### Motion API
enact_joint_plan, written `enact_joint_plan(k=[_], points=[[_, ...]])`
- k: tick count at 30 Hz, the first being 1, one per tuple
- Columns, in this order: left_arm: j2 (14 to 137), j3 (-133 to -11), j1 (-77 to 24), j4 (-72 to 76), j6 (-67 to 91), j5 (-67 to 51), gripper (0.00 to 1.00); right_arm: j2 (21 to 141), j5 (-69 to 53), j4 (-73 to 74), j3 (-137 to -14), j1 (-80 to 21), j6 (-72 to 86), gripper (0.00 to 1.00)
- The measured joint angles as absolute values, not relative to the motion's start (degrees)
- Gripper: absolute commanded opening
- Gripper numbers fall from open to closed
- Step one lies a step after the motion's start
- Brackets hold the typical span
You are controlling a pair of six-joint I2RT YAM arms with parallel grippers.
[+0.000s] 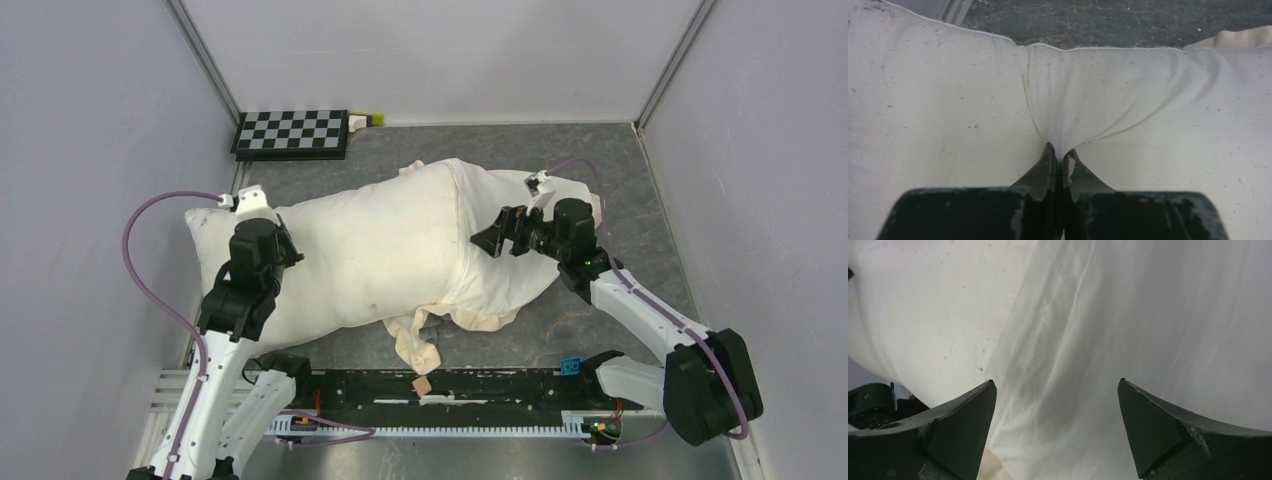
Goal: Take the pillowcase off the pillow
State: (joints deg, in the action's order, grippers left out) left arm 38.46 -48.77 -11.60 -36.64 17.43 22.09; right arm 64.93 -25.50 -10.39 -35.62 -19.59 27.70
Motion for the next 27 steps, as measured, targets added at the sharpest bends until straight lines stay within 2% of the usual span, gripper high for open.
enact_joint_plan(k=[3,5,8,9,11,14,16,17,22,27], points=[[37.95,-48.64,-11.6,-36.77,17.43,21.89,0.02,67.7,-27.16,-11.97,-34.89,-21.98,28.21,0.98],[37.82,-48.47,-11.6,-36.75,17.41,21.89,0.02,69.04,-27.42,-12.84,-34.79,-23.24,28.23,0.88],[37.82,-48.36,-11.6,-36.75,17.41,21.91,0.02,69.8,-27.44,-13.91,-34.57,-24.27,28.23,0.66],[37.82,-48.36,-11.6,-36.75,17.41,21.89,0.02,69.89,-27.49,-14.44,-34.35,-24.43,28.32,0.51],[37.8,-48.36,-11.6,-36.75,17.41,21.89,0.02,69.95,-27.59,-15.07,-33.82,-24.69,28.27,0.29],[37.8,-48.36,-11.6,-36.75,17.41,21.87,0.02,69.93,-26.83,-15.14,-33.61,-24.71,28.05,0.18],[37.8,-48.36,-11.6,-36.75,17.39,21.87,0.02,69.69,-24.75,-14.2,-33.65,-24.71,27.2,0.04],[37.8,-48.36,-11.6,-36.75,17.39,21.87,0.02,69.41,-22.7,-12.56,-33.91,-24.69,26.59,0.0],[37.82,-48.36,-11.6,-36.91,17.41,22.02,0.02,68.82,-12.93,-4.56,-37.76,-22.26,23.09,0.0],[37.69,-49.04,-11.88,-38.09,17.45,22.15,0.02,68.01,-11.53,-3.09,-38.46,-10.2,24.16,0.0]])
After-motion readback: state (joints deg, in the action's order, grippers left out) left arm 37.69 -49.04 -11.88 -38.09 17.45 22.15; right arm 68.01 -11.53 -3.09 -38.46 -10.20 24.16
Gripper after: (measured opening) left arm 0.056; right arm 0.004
